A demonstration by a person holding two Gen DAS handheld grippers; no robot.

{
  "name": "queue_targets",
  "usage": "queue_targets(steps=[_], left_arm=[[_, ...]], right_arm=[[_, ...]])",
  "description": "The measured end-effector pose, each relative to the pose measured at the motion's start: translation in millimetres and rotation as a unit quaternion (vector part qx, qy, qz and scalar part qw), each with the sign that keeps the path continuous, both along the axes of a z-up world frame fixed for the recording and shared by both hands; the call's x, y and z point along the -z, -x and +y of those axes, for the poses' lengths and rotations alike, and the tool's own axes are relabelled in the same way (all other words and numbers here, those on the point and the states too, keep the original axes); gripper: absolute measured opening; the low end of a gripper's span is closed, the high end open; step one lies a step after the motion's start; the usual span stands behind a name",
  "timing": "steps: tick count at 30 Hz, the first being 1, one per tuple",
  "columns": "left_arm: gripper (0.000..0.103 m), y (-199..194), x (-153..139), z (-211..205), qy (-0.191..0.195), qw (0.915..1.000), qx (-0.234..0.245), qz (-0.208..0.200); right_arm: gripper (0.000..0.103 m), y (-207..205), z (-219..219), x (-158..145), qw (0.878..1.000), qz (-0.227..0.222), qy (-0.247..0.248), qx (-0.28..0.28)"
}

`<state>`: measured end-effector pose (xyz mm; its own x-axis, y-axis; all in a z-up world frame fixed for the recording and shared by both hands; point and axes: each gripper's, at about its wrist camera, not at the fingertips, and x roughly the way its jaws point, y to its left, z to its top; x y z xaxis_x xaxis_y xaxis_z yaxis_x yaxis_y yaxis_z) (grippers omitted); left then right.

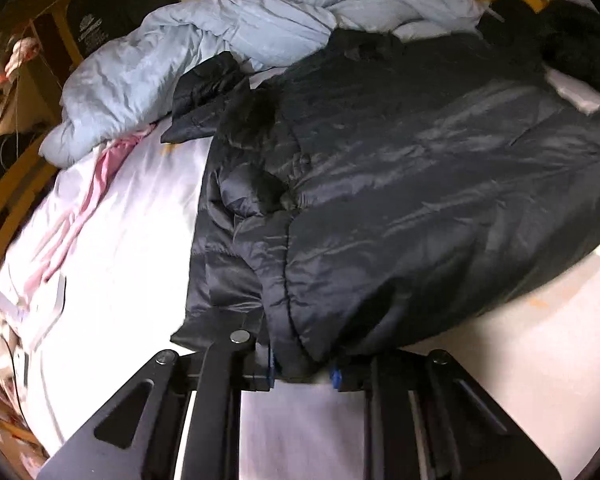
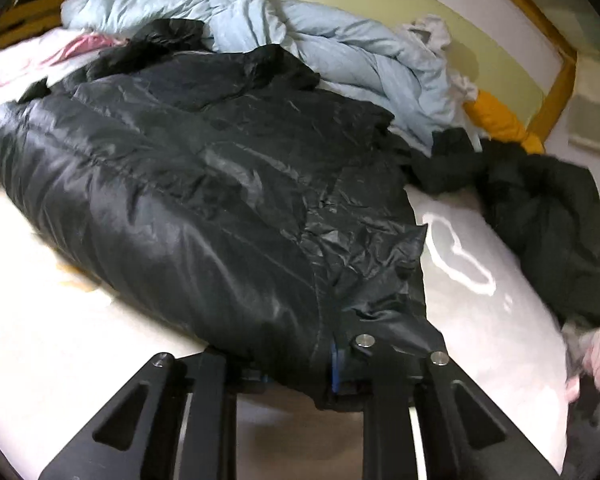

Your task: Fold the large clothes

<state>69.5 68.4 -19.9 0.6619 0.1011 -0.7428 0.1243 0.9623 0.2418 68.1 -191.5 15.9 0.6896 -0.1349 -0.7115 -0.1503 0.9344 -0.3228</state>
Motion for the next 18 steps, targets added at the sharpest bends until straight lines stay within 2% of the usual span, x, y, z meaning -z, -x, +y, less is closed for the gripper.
queue_targets(steps=[3,5,6,7,10,12,14,15,16,17,18], left_arm=[[0.02,43,-6,-1,0.046,0.9989,-0.002,0.012],[0.03,69,0,-2,0.045,0.9987,0.0,0.023],[0.04,81,4,-1,0.037,0.999,0.0,0.026],[0.044,89,7,-3,0.03,0.9992,-0.001,0.028],[0.066,106,7,3,0.024,0.9992,0.003,0.03],[0.072,111,0,9,0.036,0.999,0.003,0.028],[0.074,111,-9,13,0.047,0.9985,0.005,0.028],[0.075,111,-15,15,0.049,0.9985,0.005,0.025],[0.077,109,-19,16,0.048,0.9986,0.007,0.019],[0.079,107,-25,16,0.046,0.9989,0.008,0.01],[0.082,104,-31,18,0.04,0.9991,0.009,0.0]], right_arm=[[0.021,29,-11,-14,0.998,0.016,-0.058,0.011],[0.021,51,-14,-18,0.997,0.029,-0.069,0.007],[0.021,63,-15,-19,0.997,0.031,-0.07,0.004],[0.021,72,-15,-19,0.997,0.033,-0.071,0.001],[0.024,94,-18,-18,0.996,0.047,-0.081,-0.004],[0.028,101,-19,-19,0.995,0.056,-0.084,-0.009],[0.036,107,-19,-23,0.994,0.071,-0.083,-0.019],[0.039,108,-19,-26,0.994,0.075,-0.081,-0.023],[0.048,108,-20,-28,0.993,0.078,-0.081,-0.029],[0.053,108,-20,-33,0.993,0.08,-0.076,-0.033],[0.053,107,-22,-42,0.995,0.07,-0.066,-0.034]])
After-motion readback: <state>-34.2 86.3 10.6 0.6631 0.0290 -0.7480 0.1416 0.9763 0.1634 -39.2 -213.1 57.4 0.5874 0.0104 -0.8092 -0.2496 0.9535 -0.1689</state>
